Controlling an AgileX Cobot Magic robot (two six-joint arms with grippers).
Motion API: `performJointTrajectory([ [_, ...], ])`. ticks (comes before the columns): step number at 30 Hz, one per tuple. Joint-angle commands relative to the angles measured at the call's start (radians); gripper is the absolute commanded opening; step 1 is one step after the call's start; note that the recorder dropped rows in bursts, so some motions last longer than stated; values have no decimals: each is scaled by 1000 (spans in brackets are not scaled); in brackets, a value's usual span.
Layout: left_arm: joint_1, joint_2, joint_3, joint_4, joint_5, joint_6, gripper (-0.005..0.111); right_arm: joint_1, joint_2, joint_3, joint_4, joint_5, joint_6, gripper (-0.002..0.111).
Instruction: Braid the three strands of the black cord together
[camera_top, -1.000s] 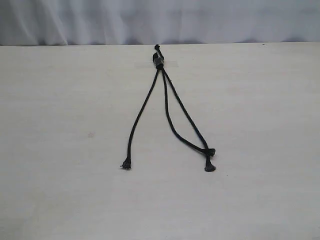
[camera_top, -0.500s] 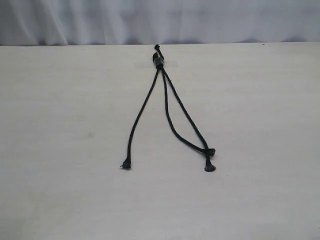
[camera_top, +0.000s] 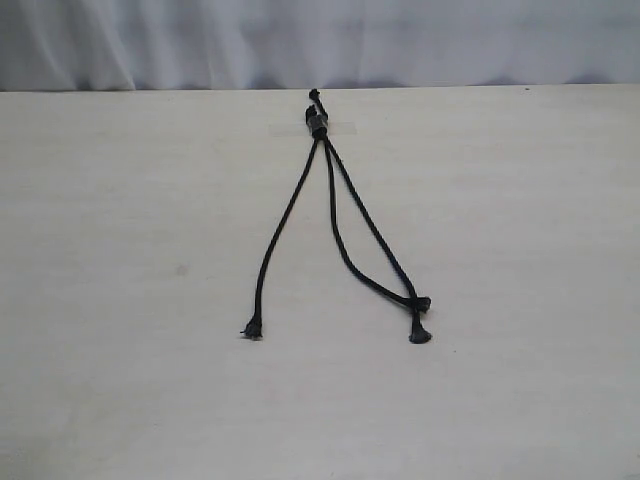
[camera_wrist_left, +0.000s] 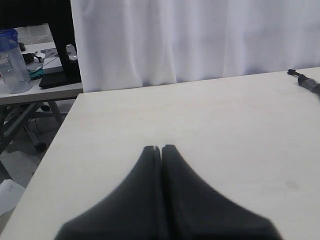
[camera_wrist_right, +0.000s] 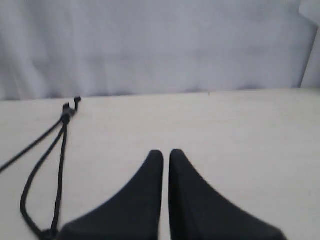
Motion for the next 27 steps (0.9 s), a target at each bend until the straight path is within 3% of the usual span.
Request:
performJointTrajectory([
  [1, -1, -3, 3, 2, -9, 2, 0, -3, -5, 3, 5, -192, 1, 4],
  [6, -1, -3, 3, 2, -9, 2, 0, -3, -5, 3, 5, -321, 1, 4],
  [18, -1, -3, 3, 4, -20, 2, 0, -3, -5, 3, 5, -328, 1, 4],
  [27, -1, -3, 3, 4, -285, 2, 0, -3, -5, 3, 5, -335, 1, 4],
])
